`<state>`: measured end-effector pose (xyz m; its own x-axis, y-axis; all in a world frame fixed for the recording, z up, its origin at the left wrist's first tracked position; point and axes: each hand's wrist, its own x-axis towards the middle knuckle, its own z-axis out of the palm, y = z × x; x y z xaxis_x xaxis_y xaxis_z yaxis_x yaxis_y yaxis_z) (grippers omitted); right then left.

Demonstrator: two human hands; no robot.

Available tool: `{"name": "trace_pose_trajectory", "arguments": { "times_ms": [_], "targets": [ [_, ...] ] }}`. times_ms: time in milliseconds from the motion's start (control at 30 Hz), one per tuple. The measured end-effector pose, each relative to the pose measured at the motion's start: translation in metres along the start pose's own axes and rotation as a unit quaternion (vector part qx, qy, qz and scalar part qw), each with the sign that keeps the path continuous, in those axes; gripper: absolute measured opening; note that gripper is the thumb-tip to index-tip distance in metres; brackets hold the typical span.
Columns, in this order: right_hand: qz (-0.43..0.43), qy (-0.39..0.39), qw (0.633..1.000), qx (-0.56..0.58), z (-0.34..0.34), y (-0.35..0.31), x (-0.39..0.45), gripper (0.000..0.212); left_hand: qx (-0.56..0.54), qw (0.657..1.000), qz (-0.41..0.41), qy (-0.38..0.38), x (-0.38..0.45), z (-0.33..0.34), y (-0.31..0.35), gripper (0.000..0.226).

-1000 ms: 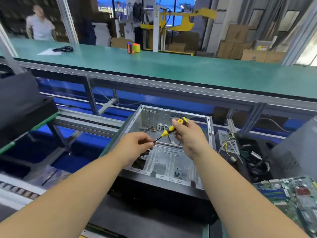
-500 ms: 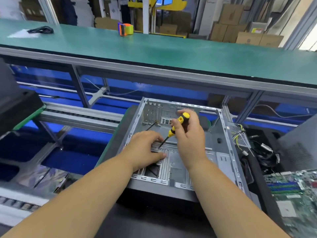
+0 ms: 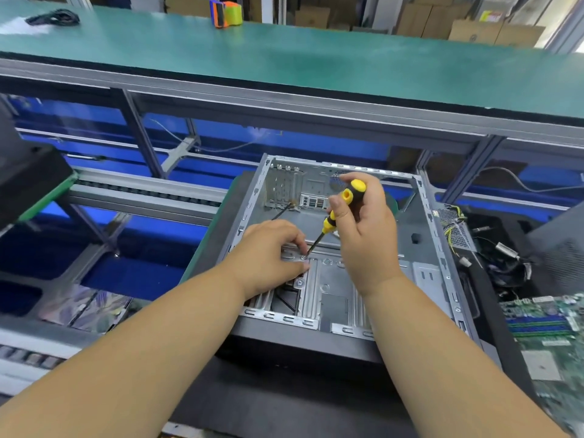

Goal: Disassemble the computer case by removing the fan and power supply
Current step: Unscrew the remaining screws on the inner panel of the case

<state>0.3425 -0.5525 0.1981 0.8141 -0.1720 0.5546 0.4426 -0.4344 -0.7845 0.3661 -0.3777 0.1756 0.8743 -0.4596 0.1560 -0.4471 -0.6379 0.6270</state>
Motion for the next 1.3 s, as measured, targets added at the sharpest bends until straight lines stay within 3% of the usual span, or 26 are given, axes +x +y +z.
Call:
{"name": "trace_pose_trajectory", "arguments": {
  "times_ms": [367, 567, 700, 1100, 1300],
  "targets": [
    [0.005, -0.053, 0.999, -0.013, 0.003, -0.006, 0.003, 0.031, 0.011, 1.0, 0.002, 0.006, 0.0, 0.0, 0.0, 0.019],
    [0.019, -0.133, 0.991, 0.013, 0.0, -0.016, 0.021, 0.053, 0.034, 0.999, 0.005, 0.006, 0.0, 0.0, 0.0, 0.02],
    [-0.002, -0.166, 0.986, -0.006, 0.003, -0.019, 0.023, 0.036, 0.042, 0.999, 0.007, 0.004, 0.0, 0.001, -0.001, 0.021],
    [-0.027, -0.078, 0.996, 0.029, 0.009, -0.023, 0.018, 0.024, 0.035, 0.999, 0.008, 0.003, 0.0, 0.001, -0.003, 0.015],
    [-0.004, -0.079, 0.994, 0.074, 0.02, -0.023, 0.018, 0.035, 0.045, 0.999, 0.014, 0.002, 0.001, 0.001, -0.002, 0.019]
  ]
}}
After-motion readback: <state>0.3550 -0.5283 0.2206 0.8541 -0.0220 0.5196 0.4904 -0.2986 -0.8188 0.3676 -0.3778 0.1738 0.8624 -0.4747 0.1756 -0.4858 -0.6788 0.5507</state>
